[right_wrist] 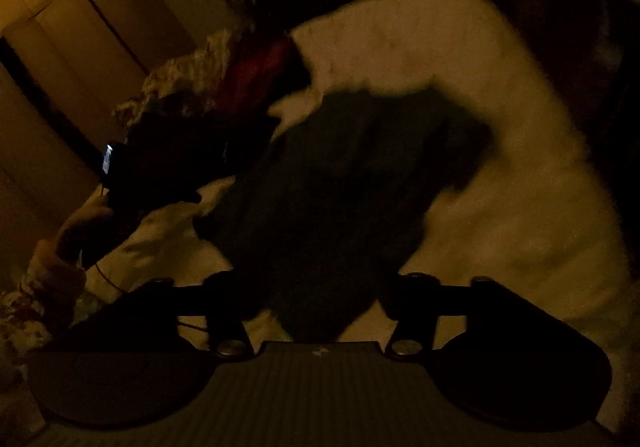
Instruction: Fold small clothes
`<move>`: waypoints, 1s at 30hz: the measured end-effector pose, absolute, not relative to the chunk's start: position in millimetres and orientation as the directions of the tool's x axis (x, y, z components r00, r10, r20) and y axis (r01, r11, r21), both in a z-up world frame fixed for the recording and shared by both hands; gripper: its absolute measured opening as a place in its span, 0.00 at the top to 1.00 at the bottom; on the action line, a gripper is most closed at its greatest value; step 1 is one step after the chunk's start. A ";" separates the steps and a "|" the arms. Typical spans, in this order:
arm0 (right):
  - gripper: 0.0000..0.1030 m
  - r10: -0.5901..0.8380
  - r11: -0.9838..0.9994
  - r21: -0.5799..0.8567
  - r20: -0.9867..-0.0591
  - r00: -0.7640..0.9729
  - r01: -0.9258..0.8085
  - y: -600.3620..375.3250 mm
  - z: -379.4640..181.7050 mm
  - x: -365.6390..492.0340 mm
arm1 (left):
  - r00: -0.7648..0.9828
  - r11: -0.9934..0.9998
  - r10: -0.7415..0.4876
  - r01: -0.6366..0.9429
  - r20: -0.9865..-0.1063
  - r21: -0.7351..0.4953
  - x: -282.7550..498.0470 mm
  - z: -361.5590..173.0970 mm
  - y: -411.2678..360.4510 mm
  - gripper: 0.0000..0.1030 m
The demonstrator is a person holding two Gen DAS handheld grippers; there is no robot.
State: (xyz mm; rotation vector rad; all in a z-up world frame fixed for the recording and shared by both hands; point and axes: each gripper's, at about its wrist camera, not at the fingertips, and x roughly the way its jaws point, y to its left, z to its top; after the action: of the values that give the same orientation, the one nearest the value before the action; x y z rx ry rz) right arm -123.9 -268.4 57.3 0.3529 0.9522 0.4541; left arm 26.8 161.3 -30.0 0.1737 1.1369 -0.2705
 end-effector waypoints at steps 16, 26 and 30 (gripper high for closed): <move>0.25 0.529 0.827 0.561 -0.751 0.396 -0.041 -231.0 -22.7 -124.8 | 0.350 0.958 -0.198 0.266 -0.916 -0.105 11.4 -75.5 164.0 0.01; 0.57 0.566 0.804 0.594 -0.743 0.357 -0.037 -220.9 -33.2 -115.6 | 0.312 0.948 -0.257 0.265 -0.915 -0.176 21.3 -79.9 151.0 0.52; 0.60 0.567 0.803 0.595 -0.739 0.364 -0.042 -222.0 -32.6 -117.2 | 0.313 0.949 -0.277 0.238 -0.908 -0.207 24.4 -73.7 154.1 0.60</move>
State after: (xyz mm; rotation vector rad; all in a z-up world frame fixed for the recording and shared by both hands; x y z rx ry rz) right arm -117.2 -222.0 -32.6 0.5332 1.1415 0.4164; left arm 24.4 154.1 -73.7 -0.0366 1.2051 -0.3398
